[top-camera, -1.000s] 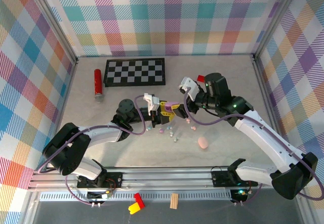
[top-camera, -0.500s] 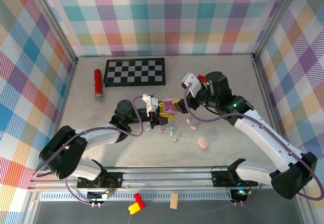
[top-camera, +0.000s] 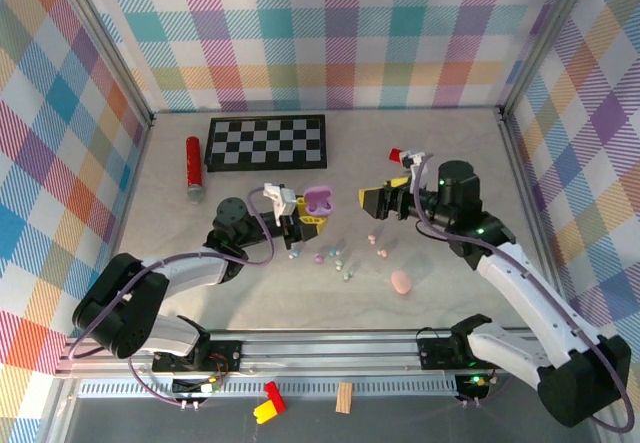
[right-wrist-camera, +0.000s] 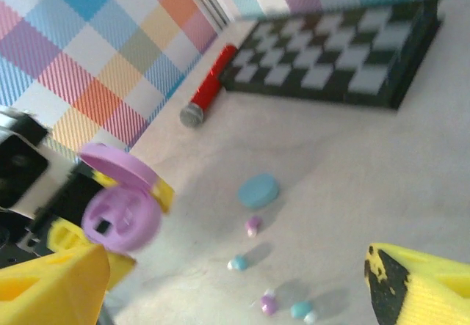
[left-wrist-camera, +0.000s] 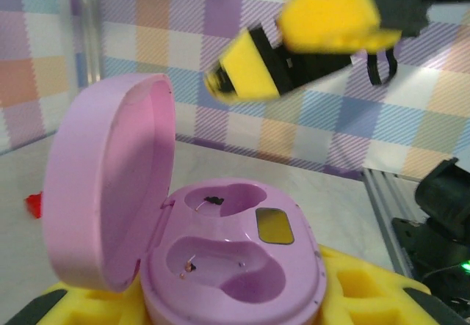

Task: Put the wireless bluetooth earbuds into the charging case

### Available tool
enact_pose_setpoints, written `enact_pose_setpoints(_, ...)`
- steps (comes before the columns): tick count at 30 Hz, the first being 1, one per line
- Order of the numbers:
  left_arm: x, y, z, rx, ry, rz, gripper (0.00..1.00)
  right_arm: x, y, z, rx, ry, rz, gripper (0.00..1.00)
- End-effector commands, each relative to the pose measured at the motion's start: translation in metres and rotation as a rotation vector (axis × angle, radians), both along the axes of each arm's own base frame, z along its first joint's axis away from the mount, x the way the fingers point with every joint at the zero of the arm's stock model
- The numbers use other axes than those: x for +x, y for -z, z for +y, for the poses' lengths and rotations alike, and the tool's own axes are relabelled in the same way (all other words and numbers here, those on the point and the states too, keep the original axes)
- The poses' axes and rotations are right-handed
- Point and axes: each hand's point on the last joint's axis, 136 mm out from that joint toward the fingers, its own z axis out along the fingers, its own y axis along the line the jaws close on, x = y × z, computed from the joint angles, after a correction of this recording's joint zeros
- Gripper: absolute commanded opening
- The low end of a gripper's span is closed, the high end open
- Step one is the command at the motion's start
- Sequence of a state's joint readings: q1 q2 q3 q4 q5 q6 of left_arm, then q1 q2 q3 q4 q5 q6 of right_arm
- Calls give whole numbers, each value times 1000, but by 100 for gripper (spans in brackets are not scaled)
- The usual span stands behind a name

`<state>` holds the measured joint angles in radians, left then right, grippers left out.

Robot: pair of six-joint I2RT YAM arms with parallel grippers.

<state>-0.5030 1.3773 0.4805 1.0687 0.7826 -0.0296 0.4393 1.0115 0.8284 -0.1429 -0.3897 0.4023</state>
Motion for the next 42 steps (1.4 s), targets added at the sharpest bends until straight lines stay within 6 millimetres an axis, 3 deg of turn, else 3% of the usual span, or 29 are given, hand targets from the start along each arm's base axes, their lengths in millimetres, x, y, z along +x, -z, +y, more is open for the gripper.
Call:
enact_pose_setpoints(1,9,-16,18,-28,-59,-83,35,-3,30,13,103,33,228,88)
enact_pose_setpoints(10,47,-29,66,-60,-197,-102,35,-31,115,60,40,-25,591,78)
enact_pose_setpoints(17,57,-47,92,-77,-278,-147,35,-56,158,97,24,-42,810,68)
enact_pose_setpoints(26,60,-52,96,-83,-292,-161,35,-68,187,133,-5,-74,923,61)
enact_pose_setpoints(36,60,-55,94,-97,-283,-163,35,-55,214,135,-83,-2,948,58)
enact_pose_setpoints(42,58,-57,94,-96,-277,-163,35,-47,218,138,-110,20,943,57)
